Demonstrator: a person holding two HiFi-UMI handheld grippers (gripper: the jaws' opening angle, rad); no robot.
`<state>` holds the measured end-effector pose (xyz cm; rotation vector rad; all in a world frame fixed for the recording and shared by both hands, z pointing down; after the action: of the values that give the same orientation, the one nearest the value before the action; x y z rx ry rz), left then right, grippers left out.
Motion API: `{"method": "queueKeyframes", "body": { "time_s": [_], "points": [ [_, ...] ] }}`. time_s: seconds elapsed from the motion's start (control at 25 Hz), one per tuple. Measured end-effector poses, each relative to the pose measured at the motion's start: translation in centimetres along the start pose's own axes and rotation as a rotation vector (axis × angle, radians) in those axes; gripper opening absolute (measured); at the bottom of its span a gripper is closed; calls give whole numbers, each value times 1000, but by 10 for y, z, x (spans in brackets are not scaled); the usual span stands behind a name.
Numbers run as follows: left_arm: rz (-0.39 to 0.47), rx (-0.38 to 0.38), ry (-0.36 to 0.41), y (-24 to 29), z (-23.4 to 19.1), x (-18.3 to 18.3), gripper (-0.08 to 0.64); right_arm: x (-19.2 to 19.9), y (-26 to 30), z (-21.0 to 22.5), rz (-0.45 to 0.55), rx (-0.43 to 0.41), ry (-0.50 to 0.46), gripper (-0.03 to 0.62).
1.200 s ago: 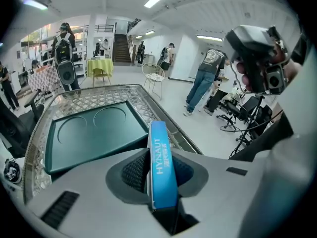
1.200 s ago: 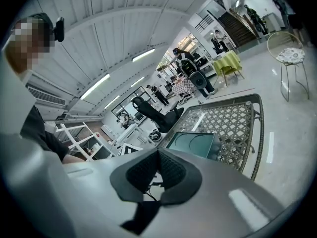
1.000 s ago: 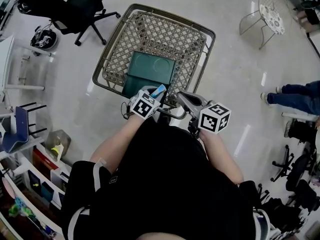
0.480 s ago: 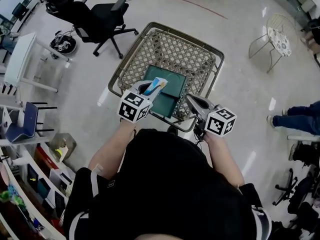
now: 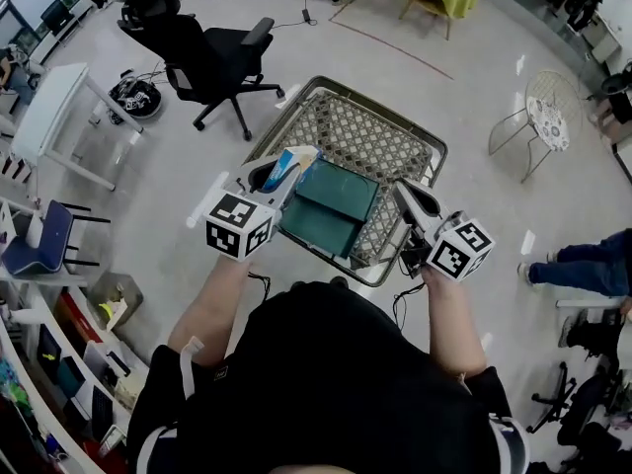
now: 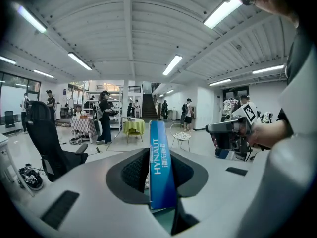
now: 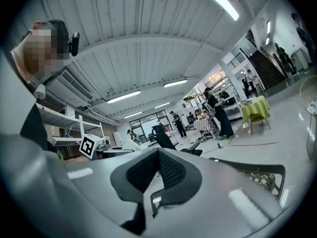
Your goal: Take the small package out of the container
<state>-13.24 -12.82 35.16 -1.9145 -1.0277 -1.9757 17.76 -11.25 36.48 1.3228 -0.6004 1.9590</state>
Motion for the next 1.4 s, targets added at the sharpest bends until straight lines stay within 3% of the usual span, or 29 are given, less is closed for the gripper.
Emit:
{"method": "queueKeyframes", "body": {
  "time_s": [0.2, 0.32, 0.68, 0.84, 1.04, 1.4],
  "points": [
    [91, -28, 15, -34, -20, -24, 83, -36, 6, -32, 85, 37, -134, 10],
    [156, -37, 3, -59, -29, -34, 83, -46, 5, -53, 135, 56, -167, 9],
    [273, -38, -22, -99, -51, -40, 83, -56, 16, -102, 105, 36, -309, 9],
    [298, -56, -16, -107, -51, -43, 83, -82, 2, -100, 108, 62, -429, 8],
    [319, -96, -8, -112, -54, -50, 83, -118, -18, -84, 205, 113, -414, 8],
    [312, -122, -63, -90, -40, -47, 83, -79, -25, -63, 191, 100, -236, 8]
  ]
}}
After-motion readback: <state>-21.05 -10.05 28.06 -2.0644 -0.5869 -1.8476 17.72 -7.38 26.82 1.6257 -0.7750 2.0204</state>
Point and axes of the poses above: the fingertips, and each gripper's own axes: y forward along the fingers, z to its right, x out of its underside, the point moved 9 cm from there along -y, backward along the fingers, and after that the axes turned 3 degrees about -y, right-handed, at the moved point
